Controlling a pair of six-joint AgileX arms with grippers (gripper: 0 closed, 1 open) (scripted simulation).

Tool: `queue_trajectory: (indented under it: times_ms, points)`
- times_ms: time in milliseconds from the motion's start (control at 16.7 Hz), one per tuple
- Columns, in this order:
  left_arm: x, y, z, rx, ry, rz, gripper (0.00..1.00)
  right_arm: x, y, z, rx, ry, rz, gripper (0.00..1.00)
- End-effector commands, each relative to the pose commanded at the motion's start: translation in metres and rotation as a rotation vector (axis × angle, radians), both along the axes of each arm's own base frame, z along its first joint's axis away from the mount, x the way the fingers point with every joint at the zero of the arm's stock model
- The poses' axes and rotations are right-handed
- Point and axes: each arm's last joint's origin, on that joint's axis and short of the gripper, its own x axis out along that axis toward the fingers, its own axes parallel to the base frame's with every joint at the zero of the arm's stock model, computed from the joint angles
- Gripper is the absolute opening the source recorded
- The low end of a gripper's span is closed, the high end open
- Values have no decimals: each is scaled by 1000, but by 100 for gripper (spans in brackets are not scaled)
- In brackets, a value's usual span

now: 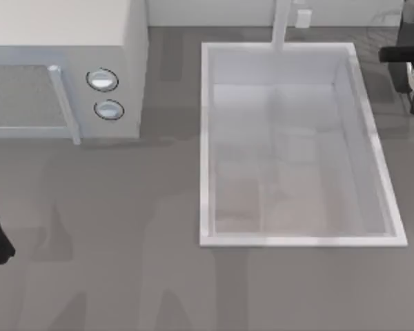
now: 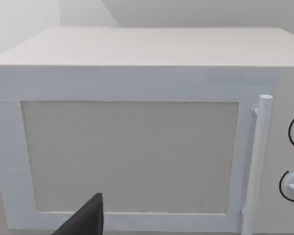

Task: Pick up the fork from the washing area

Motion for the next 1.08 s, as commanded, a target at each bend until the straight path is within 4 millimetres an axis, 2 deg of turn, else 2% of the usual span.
queue_trajectory:
  times_ms: [300, 480, 840, 960, 1080]
  points:
    - [0, 0, 0, 0, 0, 0, 100, -62, -44, 9, 5, 15, -2, 0]
    - [0, 0, 0, 0, 0, 0, 100, -83, -56, 14, 7, -2, -3, 0]
    - [0, 0, 0, 0, 0, 0, 100, -84, -55, 13, 7, 0, 0, 0]
    - [0, 0, 0, 0, 0, 0, 100, -83, -55, 2, 7, 7, 0, 0]
    - [0, 0, 0, 0, 0, 0, 100, -81, -56, -18, 7, 7, -1, 0]
